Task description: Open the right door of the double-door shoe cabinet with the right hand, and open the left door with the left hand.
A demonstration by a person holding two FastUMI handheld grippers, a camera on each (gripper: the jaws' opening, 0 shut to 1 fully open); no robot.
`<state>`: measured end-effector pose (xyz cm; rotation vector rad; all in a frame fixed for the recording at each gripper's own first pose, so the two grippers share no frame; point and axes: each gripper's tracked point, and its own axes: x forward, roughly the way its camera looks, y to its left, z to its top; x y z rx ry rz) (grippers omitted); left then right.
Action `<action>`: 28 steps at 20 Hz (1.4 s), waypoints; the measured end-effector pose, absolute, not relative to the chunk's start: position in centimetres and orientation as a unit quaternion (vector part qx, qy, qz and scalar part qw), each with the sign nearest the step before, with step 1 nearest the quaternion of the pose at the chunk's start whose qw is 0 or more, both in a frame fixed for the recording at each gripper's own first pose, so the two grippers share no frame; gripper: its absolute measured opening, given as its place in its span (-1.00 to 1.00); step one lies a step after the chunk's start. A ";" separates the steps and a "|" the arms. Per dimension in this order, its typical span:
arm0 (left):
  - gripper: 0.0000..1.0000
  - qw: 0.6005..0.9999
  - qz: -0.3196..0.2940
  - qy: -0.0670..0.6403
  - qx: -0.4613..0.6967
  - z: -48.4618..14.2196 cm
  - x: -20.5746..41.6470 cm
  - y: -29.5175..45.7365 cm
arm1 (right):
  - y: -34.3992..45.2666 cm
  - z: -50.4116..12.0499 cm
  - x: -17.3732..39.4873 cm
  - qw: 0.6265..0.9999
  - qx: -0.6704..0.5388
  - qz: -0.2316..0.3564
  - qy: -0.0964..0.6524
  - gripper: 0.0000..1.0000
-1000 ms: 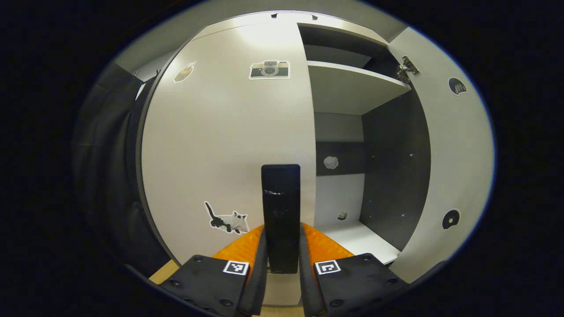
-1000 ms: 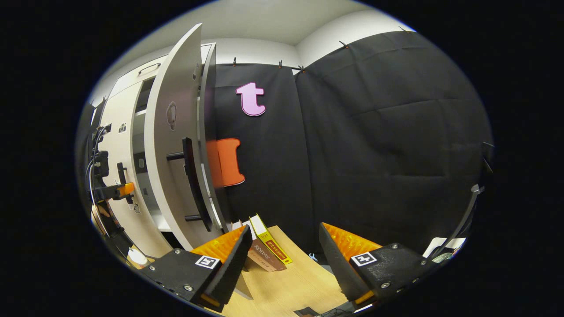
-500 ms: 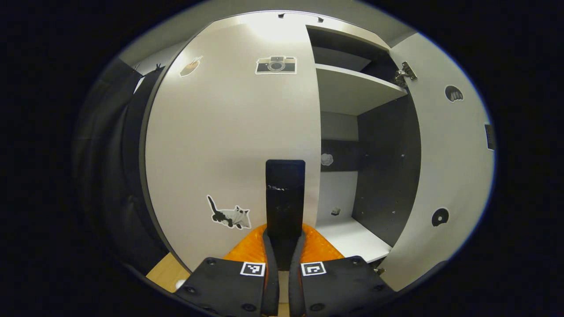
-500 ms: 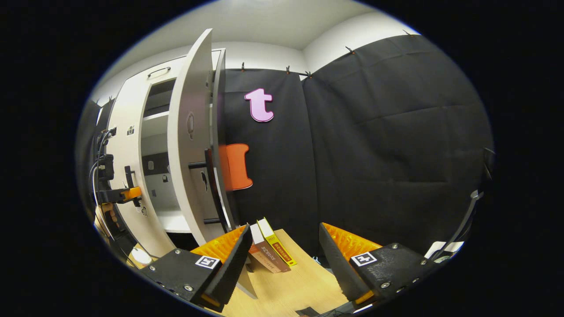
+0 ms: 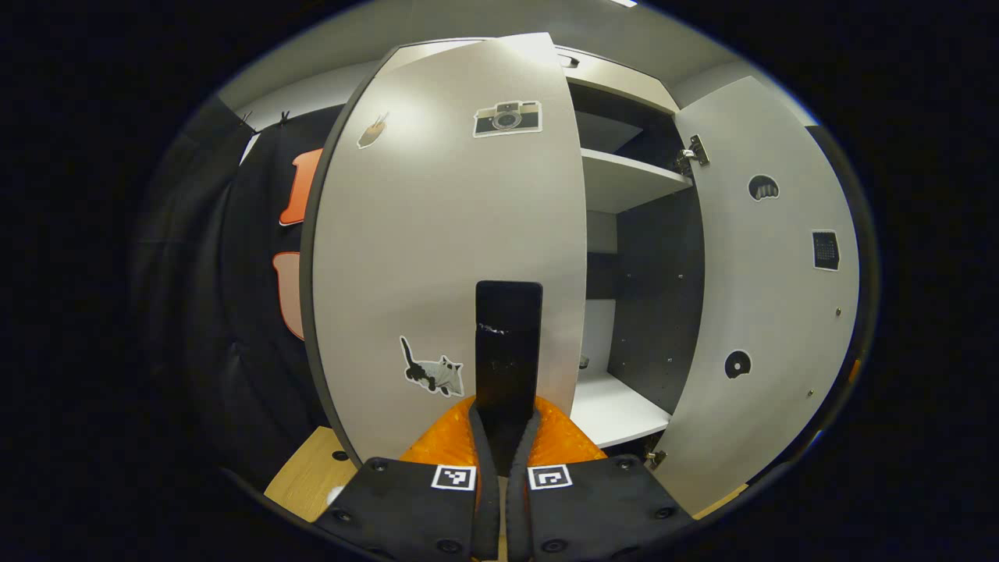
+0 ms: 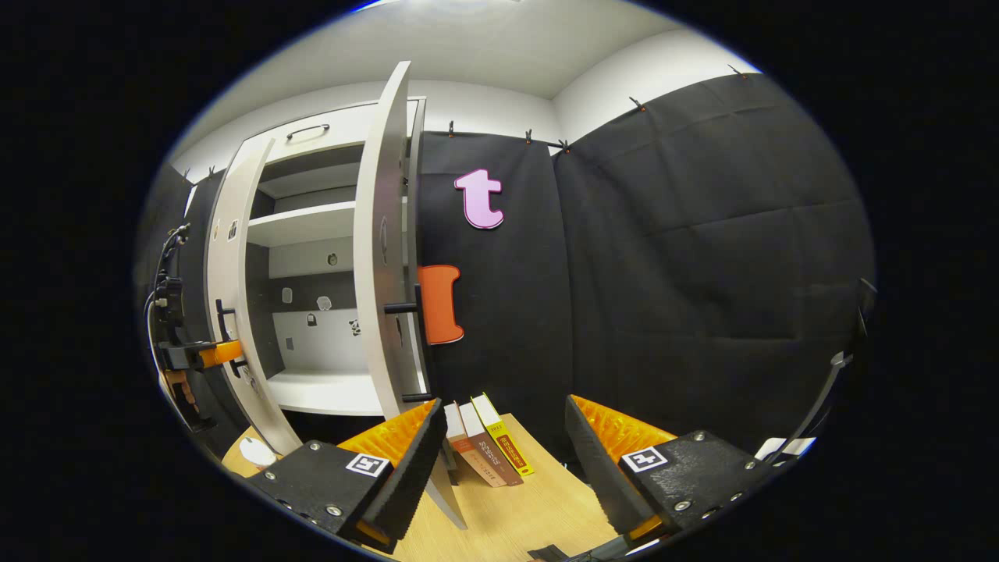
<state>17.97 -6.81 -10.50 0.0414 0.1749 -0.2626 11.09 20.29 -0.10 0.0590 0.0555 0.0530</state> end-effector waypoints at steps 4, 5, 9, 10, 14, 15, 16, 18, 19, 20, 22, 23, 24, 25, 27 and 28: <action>-0.79 0.987 -0.131 0.089 0.015 -10.3 16.6 -5.5 | 21.1 0.5 10.3 0.999 0.023 0.037 0.022 0.86; -0.79 0.987 -0.131 0.089 0.015 -10.3 16.2 -5.1 | 21.4 0.7 10.2 0.999 0.022 0.040 0.021 0.86; -0.80 0.988 -0.129 0.089 0.012 -10.0 14.3 -3.3 | 22.4 1.3 9.7 0.998 0.021 0.050 0.017 0.85; -0.77 0.988 -0.127 0.088 0.011 -10.0 13.6 -2.8 | 22.7 1.4 9.6 0.998 0.020 0.052 0.016 0.85; -0.81 0.990 -0.113 0.086 0.012 -9.6 12.4 -0.3 | 24.0 1.6 9.5 0.998 0.019 0.065 0.016 0.86; -0.81 0.990 -0.109 0.086 0.013 -9.5 12.2 0.3 | 24.3 1.7 9.4 0.997 0.020 0.068 0.014 0.86; -0.81 0.991 -0.105 0.086 0.014 -9.3 12.3 0.8 | 24.6 1.9 9.5 0.997 0.021 0.071 0.014 0.85; -0.82 0.992 -0.096 0.086 0.013 -9.2 12.0 1.9 | 25.1 2.1 9.5 0.997 0.021 0.076 0.011 0.86; -0.82 0.992 -0.091 0.084 0.015 -9.0 11.9 2.4 | 25.4 2.1 9.5 0.997 0.022 0.078 0.010 0.86; -0.82 0.993 -0.082 0.083 0.020 -8.9 11.8 3.1 | 25.5 2.1 9.6 0.996 0.022 0.081 0.010 0.85; -0.86 0.994 -0.068 0.082 0.030 -8.7 11.9 4.5 | 25.7 2.1 9.7 0.996 0.022 0.083 0.010 0.85; -0.86 0.994 -0.062 0.082 0.031 -8.6 11.9 5.0 | 25.9 2.1 9.8 0.996 0.022 0.085 0.011 0.86; -0.86 0.994 -0.058 0.083 0.030 -8.7 11.8 5.3 | 26.0 2.2 9.7 0.996 0.023 0.086 0.011 0.86; -0.87 0.994 -0.057 0.084 0.029 -8.6 11.7 5.4 | 26.2 2.1 9.8 0.996 0.024 0.087 0.011 0.86; -0.87 0.994 -0.057 0.084 0.027 -8.7 11.8 5.9 | 26.5 2.2 9.9 0.996 0.023 0.090 0.012 0.86; -0.87 0.995 -0.057 0.083 0.028 -8.6 11.8 6.1 | 26.7 2.2 10.0 0.995 0.023 0.091 0.012 0.86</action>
